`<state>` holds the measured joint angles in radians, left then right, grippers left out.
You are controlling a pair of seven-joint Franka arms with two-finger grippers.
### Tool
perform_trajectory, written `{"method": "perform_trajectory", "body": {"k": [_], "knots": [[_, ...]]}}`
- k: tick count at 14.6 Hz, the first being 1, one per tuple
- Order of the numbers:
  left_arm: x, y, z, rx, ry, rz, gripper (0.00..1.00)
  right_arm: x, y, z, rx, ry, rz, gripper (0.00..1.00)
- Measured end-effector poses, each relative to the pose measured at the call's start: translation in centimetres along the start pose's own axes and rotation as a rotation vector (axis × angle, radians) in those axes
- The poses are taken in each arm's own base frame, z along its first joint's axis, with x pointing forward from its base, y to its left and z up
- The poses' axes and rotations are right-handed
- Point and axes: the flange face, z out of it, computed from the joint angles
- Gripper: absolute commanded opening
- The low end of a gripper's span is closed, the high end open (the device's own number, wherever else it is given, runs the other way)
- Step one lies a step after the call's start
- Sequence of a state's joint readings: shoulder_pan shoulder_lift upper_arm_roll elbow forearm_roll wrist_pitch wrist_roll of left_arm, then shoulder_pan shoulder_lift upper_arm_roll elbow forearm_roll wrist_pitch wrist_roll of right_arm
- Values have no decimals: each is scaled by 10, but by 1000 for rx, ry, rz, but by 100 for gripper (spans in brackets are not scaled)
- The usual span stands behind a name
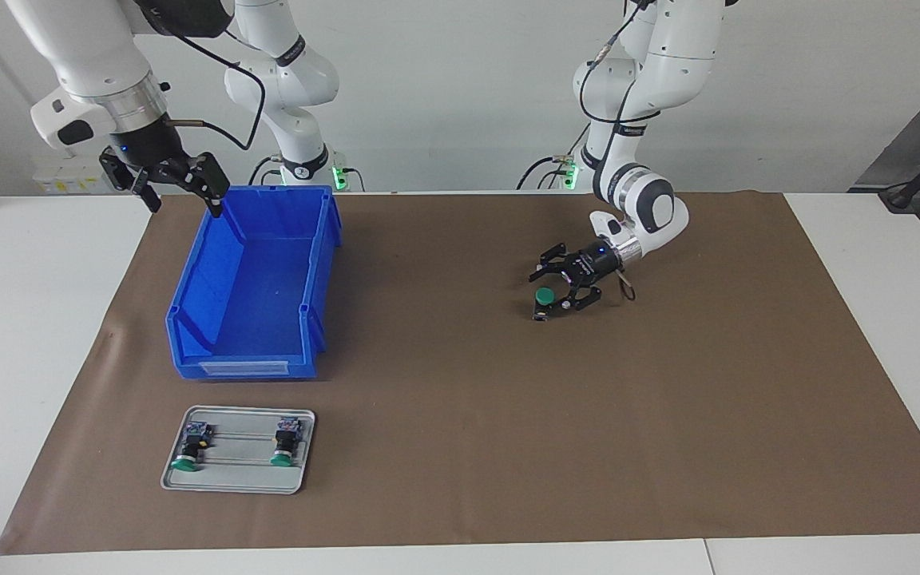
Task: Place and press button with both arms
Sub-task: 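Set the button upright, open the left gripper and draw back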
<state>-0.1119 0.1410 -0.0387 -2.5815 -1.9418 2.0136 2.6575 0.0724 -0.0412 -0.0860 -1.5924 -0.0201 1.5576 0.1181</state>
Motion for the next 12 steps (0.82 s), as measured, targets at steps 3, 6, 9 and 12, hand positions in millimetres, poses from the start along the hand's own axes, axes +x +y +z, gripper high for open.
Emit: {"method": "perform_trajectory", "body": {"k": [3,6,9,12], "knots": [[-8,-16,-29,-11,-41,-15,83,0,0,0,0,-1,-2,100],[-3,-37,-49,-48,-87,-27,83,0,0,0,0,0,-2,100],[13,-67,-73,-84,-154,-50,81,0,0,0,0,0,-2,100],[39,-96,-92,-111,-244,-110,80,0,0,0,0,0,-2,100]]}}
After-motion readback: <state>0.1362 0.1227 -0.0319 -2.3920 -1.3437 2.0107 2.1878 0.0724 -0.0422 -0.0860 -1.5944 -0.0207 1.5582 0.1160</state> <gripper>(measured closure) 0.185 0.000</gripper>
